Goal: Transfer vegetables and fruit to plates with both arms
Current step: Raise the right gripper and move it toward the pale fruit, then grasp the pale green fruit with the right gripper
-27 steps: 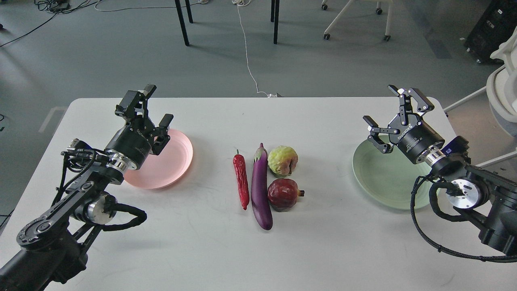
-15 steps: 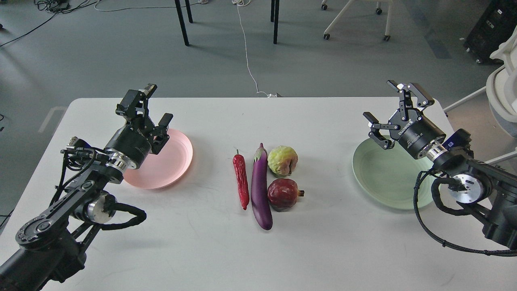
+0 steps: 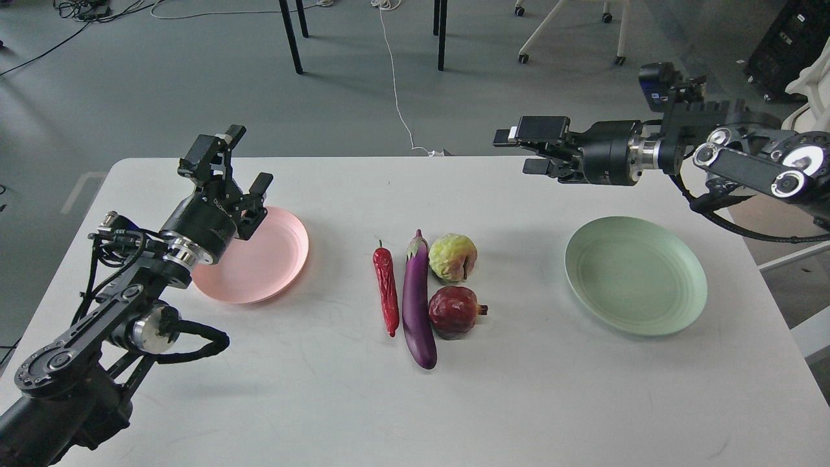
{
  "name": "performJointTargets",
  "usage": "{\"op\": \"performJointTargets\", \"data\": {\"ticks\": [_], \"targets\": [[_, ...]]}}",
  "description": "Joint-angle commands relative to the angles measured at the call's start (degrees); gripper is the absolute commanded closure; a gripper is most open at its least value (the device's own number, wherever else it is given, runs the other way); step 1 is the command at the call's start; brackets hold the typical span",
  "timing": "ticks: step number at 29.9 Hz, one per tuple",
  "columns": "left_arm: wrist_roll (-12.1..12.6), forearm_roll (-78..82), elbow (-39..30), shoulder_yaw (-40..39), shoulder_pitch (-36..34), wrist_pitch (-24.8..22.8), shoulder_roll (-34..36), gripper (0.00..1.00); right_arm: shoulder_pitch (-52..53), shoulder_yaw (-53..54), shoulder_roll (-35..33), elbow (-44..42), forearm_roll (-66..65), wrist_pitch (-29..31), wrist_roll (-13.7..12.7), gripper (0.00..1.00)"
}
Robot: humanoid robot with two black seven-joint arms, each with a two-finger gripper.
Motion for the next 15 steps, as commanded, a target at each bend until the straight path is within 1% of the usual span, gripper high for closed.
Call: {"op": "performJointTargets", "data": {"ticks": [1, 4, 9, 11, 15], "targets": [[0.05, 0.25, -0.87, 0.30, 0.05, 0.20, 0.09, 0.02, 2.21, -4.47, 5.71, -0.97, -12.08, -1.64, -0.01, 0.01], [0.22, 0.25, -1.66, 0.39, 0.14, 0.37, 0.18, 0.02, 2.65, -10.88, 10.80, -3.51, -17.54, -7.00, -0.01, 0.01], [0.31, 0.25, -2.10, 0.39, 0.22, 0.37, 0.44, 0.02, 2.56, -23.10, 17.75, -7.29, -19.05, -16.84, -0.01, 0.01], [0.31, 0.25, -2.28, 0.39, 0.40, 0.37, 0.53, 0.02, 2.56, -24.70, 19.33, -7.65, -18.96, -18.44, -0.01, 0.01], [0.31, 0.25, -2.54, 0.39, 0.49, 0.37, 0.88, 0.02, 2.38, -24.70, 20.04, -7.56, -18.87, -18.44, -0.01, 0.03]]}}
